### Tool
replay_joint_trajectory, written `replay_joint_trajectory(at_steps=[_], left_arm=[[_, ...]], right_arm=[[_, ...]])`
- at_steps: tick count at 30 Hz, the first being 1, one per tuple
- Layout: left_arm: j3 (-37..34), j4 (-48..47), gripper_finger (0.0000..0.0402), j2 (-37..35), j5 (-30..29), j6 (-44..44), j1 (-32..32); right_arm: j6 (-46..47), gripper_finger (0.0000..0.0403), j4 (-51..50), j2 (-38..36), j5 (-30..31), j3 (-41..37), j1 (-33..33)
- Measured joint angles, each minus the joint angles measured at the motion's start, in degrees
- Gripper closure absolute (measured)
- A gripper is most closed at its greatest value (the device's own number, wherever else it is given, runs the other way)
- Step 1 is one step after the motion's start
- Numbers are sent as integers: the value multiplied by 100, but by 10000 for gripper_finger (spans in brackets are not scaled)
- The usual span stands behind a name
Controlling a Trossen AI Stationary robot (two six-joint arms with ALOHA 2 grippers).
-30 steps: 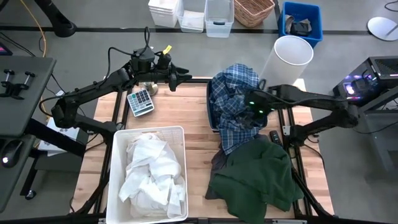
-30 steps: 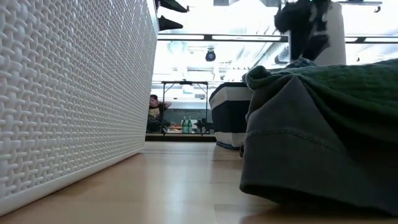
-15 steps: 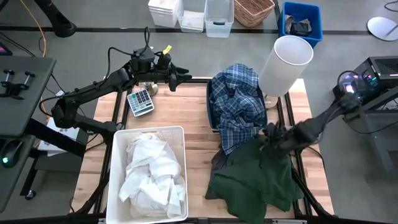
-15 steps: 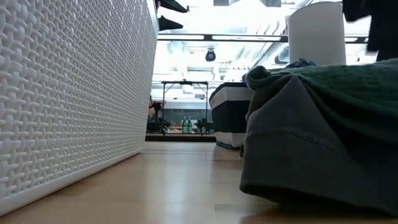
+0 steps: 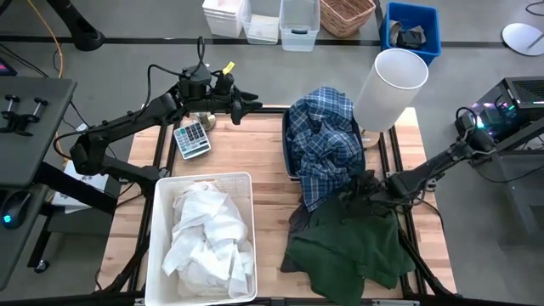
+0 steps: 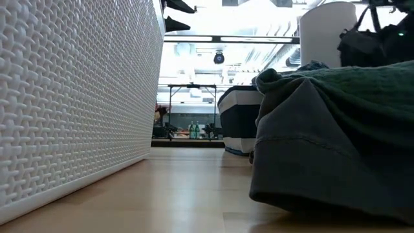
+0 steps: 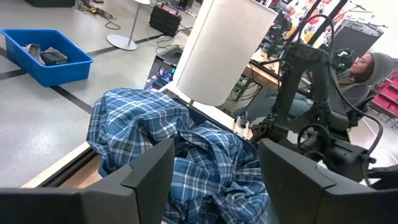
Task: Sort clothes
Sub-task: Put the blue pants into the blue bin
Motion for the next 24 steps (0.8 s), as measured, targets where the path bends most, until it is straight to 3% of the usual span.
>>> replay_joint_trajectory(at_steps=[3,7,9,13,14,21,24], left_arm=[[0,-1,182,0,-119,-45,-2],[0,-1,182,0,-244,-94,-2],[0,0,182,0,-246,-100,0],[0,-2,182,0,-249,-99,-1],[0,-2,182,0,-250,-99,-1],[0,-3,182,0,-252,-48,-1],[0,-7,182,0,-254,-43,0]], right_arm=[[-533,114,560,48,127,-43,-220],[-792,163,569,100,172,-43,-600],[-799,211,640,97,71,-43,-770],[-1063,366,1402,86,-313,-43,-847],[-1185,382,1673,86,-489,-28,-847],[-2427,400,2247,44,-1870,1186,-671],[-3345,401,2178,-5,-1712,2048,-691]])
